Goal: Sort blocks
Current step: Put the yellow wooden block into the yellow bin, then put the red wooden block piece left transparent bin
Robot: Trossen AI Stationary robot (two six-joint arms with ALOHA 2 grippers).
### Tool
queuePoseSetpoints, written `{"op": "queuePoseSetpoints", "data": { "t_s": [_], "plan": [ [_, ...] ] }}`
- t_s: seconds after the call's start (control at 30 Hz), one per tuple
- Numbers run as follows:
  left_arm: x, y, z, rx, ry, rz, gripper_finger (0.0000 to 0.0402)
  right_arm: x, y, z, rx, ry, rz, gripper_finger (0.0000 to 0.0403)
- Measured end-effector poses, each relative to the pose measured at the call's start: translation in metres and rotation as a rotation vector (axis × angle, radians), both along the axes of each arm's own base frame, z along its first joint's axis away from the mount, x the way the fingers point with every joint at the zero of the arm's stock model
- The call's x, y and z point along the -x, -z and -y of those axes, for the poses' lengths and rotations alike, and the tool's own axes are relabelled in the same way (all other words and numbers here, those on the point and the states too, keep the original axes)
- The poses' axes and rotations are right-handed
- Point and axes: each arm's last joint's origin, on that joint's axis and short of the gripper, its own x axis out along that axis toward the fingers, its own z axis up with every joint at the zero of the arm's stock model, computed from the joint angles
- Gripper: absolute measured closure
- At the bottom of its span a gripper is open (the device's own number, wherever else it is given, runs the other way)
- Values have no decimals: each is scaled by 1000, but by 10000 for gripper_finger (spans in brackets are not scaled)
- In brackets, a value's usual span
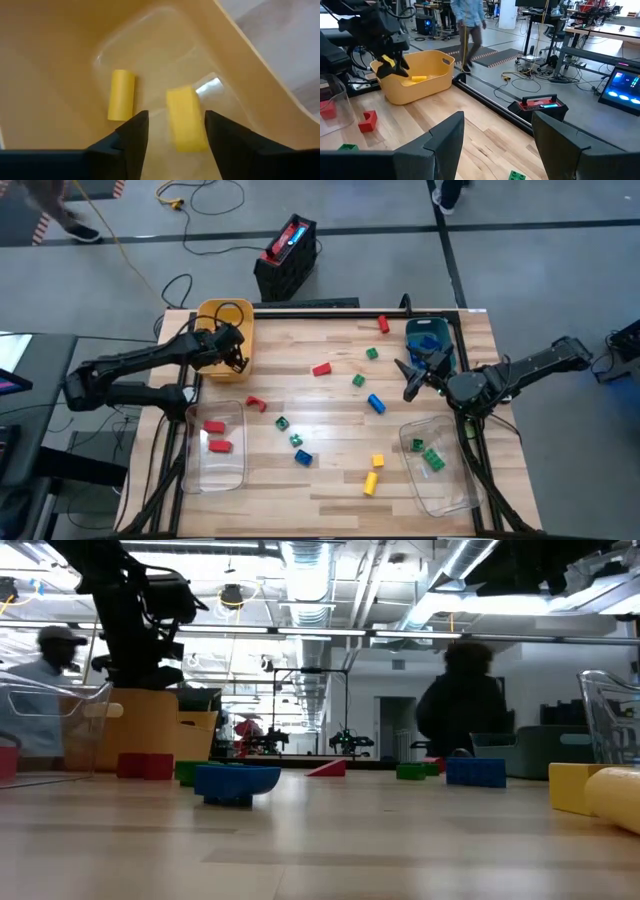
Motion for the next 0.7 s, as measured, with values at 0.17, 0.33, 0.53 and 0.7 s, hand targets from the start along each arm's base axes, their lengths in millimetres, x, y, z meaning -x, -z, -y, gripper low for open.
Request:
{"op": "queuePoseSetpoints", "data": {
  "t_s": [0.17, 0.33, 0.53, 0.7],
  "plan": [
    [-7, -10, -2, -52, 54, 34, 205, 0, 0, 0, 0, 0, 0, 154],
    [-23, -33, 3, -61, 214, 135, 204, 0, 0, 0, 0, 0, -1, 154],
    [-44, -53, 33, -92, 404, 168, 216, 0, 1, 0, 3, 1, -8, 154],
    [-63, -62, 70, -113, 651, 148, 221, 0, 1, 0, 2, 3, -7, 154]
  ]
}}
